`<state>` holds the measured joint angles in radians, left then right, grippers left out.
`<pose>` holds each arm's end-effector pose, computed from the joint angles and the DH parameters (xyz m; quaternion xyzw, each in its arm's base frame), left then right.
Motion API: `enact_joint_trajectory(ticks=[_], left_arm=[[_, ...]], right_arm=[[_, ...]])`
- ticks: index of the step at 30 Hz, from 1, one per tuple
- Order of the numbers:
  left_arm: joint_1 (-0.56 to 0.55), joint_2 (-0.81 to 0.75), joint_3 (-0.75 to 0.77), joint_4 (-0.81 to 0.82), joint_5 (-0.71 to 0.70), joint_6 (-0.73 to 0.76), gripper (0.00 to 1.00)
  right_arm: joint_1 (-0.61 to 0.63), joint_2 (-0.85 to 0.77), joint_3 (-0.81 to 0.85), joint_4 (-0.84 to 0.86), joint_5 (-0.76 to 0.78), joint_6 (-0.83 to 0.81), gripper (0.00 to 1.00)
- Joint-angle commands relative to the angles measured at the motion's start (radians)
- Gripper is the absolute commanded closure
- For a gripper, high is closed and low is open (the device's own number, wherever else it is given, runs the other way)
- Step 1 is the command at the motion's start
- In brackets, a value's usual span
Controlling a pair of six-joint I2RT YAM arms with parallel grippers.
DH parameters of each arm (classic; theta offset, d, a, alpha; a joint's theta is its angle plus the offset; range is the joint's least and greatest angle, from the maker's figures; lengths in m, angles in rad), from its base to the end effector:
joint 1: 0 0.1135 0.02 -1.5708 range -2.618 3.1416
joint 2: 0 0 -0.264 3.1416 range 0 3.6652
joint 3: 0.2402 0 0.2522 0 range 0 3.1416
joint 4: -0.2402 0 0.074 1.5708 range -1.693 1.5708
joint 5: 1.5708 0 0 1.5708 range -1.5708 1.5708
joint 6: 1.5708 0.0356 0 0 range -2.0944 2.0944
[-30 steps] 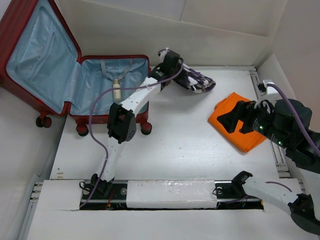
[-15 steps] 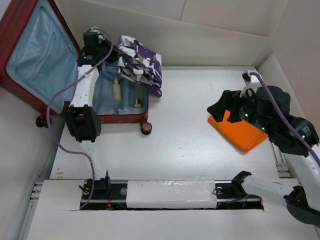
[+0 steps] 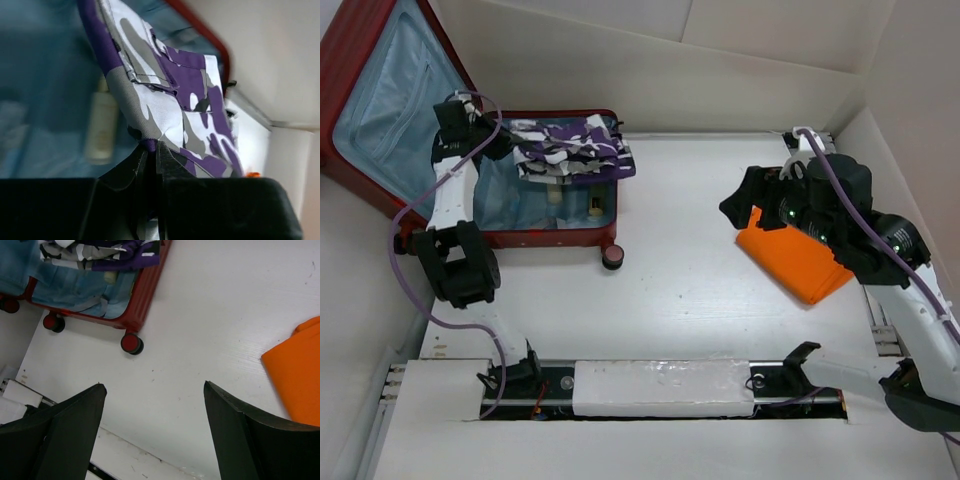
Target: Pack the luggage
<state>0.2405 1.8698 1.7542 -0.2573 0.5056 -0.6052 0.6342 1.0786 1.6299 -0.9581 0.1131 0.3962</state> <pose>0.4372 0.0895 0.3588 -0.1996 0.7871 -0.3021 0.4993 0.1417 0.0992 0.4823 -0.0682 0.8318 0.2293 0.5008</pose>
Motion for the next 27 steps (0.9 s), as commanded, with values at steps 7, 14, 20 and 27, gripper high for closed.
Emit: enact_joint_trajectory(ticks=[7,14,20,27], left_arm=[[0.094,-0.017,-0.142,0.093,-0.157,0.176,1.00],[0.094,0.063,-0.070,-0.057,-0.288,0.266,0.89],[0.085,-0.110,-0.149,-0.034,-0.360,0.159,0.39],[-0.225,-0.308,-0.213,0.069,-0.495,0.169,0.35]], right_arm=[[-0.005,0.024,0.041,0.061,0.034,0.009,0.15],[-0.005,0.033,0.031,0.070,0.034,0.009,0.15],[-0.005,0.034,-0.010,0.070,0.045,0.029,0.13],[-0.005,0.055,0.027,0.070,0.091,0.061,0.09]])
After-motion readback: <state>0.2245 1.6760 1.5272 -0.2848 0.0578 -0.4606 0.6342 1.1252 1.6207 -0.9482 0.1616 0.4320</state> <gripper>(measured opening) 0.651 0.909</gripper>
